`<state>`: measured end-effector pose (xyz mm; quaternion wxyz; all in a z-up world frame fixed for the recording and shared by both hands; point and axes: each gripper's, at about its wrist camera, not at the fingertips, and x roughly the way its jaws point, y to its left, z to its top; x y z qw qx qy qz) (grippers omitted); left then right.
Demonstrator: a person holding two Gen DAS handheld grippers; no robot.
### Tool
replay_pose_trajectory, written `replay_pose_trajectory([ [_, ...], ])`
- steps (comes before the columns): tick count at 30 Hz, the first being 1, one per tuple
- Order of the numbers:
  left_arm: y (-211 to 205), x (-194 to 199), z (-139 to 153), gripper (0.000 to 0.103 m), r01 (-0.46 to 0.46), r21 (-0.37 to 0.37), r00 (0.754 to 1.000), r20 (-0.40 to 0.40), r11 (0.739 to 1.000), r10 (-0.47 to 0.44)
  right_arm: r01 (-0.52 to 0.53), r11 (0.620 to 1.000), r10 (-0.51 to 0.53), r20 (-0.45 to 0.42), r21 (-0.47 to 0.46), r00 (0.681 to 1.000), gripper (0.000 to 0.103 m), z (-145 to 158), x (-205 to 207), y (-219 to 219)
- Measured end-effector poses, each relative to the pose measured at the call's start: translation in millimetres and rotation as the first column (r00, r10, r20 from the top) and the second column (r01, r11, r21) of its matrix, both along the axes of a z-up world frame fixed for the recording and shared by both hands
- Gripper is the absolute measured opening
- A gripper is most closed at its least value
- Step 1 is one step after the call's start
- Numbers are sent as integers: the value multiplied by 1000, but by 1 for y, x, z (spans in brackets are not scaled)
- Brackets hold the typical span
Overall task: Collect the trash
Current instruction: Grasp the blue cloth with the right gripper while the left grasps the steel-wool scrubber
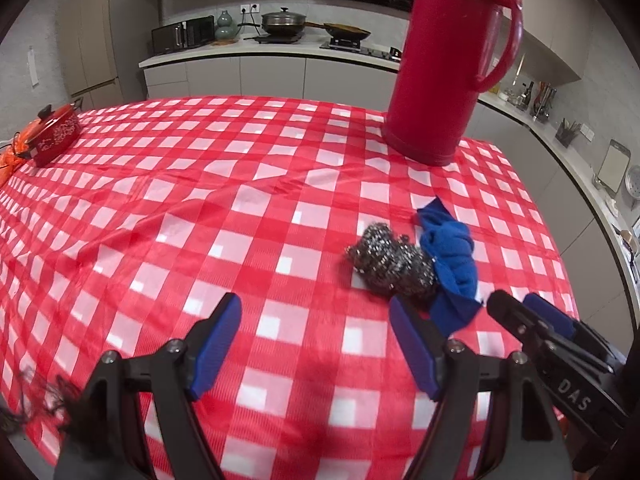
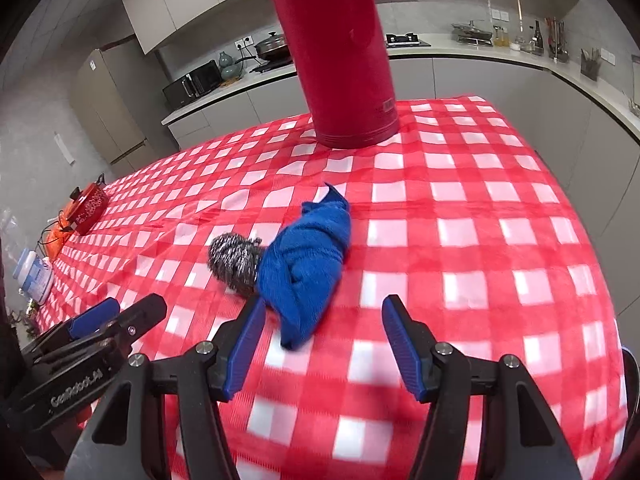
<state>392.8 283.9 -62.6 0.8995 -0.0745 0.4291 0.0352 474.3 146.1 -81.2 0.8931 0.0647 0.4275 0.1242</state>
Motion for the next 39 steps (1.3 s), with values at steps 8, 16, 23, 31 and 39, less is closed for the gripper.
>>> replay_pose_trajectory([
  [8, 7, 19, -10, 77, 23, -1, 1000, -9, 1000, -23, 6, 1000, -6, -17, -15, 1000, 63, -15, 38, 14],
  [16, 9, 27, -16, 77, 26, -8, 999, -25, 1000, -26, -12, 1000, 13, -60, 14, 998, 45, -33, 51, 20],
  [23, 3, 28, -11, 77, 46, -23, 999, -12, 999, -46, -3, 1000, 3, -1, -13, 1000, 31, -21, 38, 14],
  [31, -29, 32, -10, 77, 95, -55, 995, -23, 994, -96, 77, 996, -76, 25, -44, 997, 31, -11, 20, -30],
  [39, -48, 51, -24, 77, 96, -56, 993, -57, 994, -100, 119, 992, -119, 3, -45, 993, 33, -20, 14, -55],
])
